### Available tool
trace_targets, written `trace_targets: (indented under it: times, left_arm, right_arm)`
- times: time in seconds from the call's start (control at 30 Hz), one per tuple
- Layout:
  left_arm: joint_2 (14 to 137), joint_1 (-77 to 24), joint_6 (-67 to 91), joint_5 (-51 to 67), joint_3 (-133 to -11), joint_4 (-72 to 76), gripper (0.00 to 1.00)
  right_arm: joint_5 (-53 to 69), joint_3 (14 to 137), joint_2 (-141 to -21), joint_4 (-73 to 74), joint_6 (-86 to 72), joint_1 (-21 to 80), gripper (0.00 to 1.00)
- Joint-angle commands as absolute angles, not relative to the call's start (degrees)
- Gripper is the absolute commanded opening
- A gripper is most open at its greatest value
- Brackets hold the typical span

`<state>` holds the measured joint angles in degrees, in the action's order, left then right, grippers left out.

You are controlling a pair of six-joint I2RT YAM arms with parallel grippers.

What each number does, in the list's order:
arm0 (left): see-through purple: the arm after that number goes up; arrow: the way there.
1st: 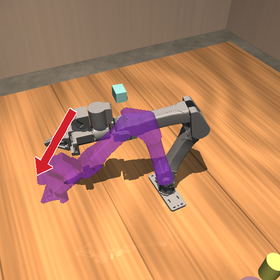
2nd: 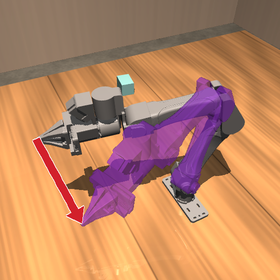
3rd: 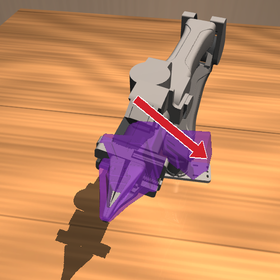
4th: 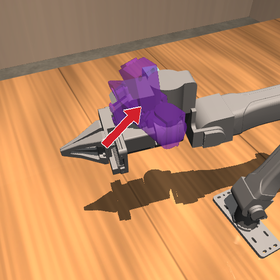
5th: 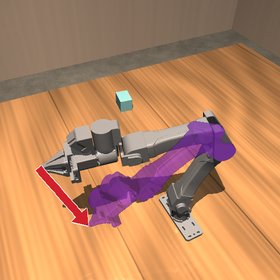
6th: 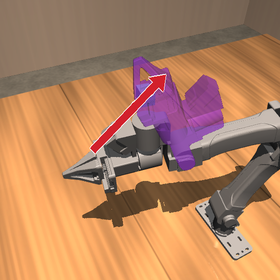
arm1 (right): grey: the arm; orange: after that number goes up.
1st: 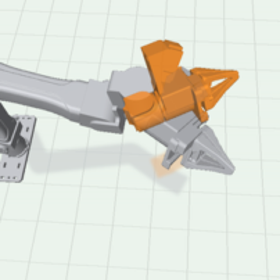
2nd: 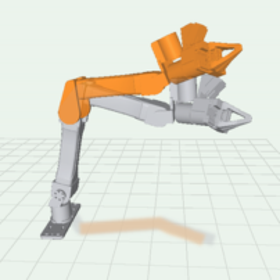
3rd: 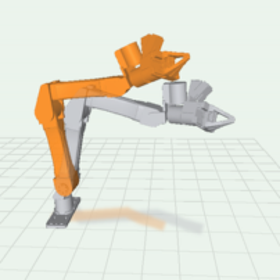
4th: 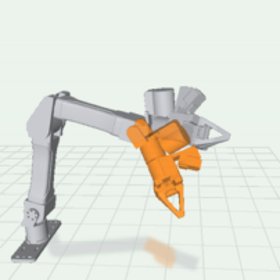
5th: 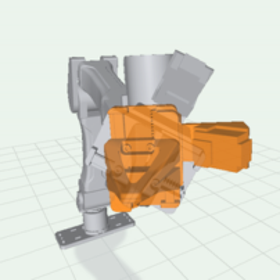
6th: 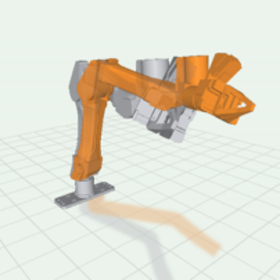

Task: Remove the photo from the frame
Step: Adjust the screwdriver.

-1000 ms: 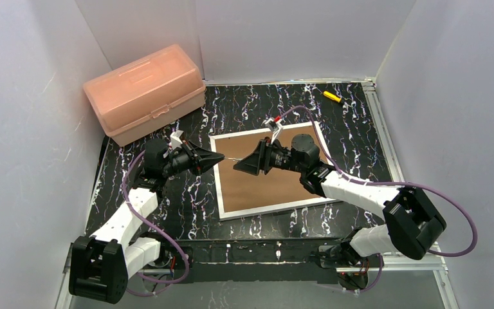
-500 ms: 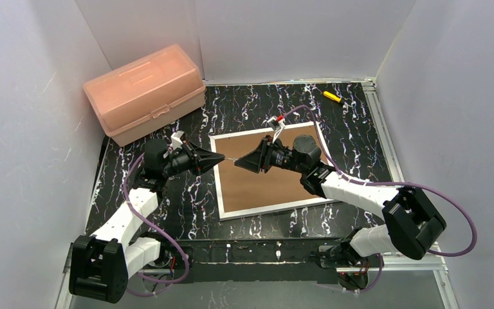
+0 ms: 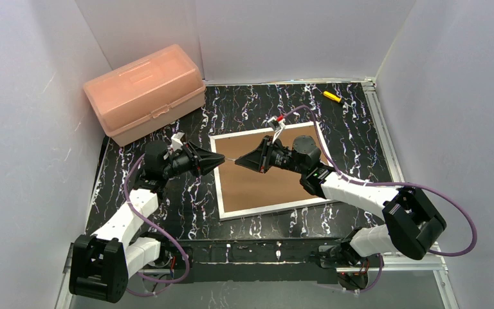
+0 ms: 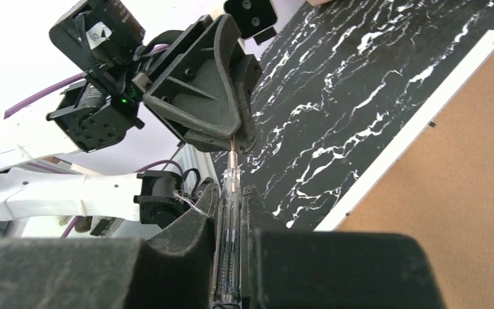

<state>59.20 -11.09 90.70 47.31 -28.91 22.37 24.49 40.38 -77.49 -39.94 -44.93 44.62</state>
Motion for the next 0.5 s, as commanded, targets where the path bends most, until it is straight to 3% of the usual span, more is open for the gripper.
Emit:
trace_targets:
  times: [0.0,0.2,0.47]
  left_arm:
    - [58.3,-11.1,87.1,48.4,-28.0,22.4,0.24]
    - [59.7,-9.3,78.1,49.3,-29.4,19.0,0.50]
    - [60.4,-9.3,49.5,32.6,-38.9,-12.0,0.58]
  right_arm:
    - [20.9,40.7,-75.3,-37.3,-42.7,44.6,0.01]
    - [17.6,44.8,-75.2,-21.1,-38.2,44.1,0.01]
    - [22.4,53.3,-81.7,-5.1,-29.3,39.2,0.01]
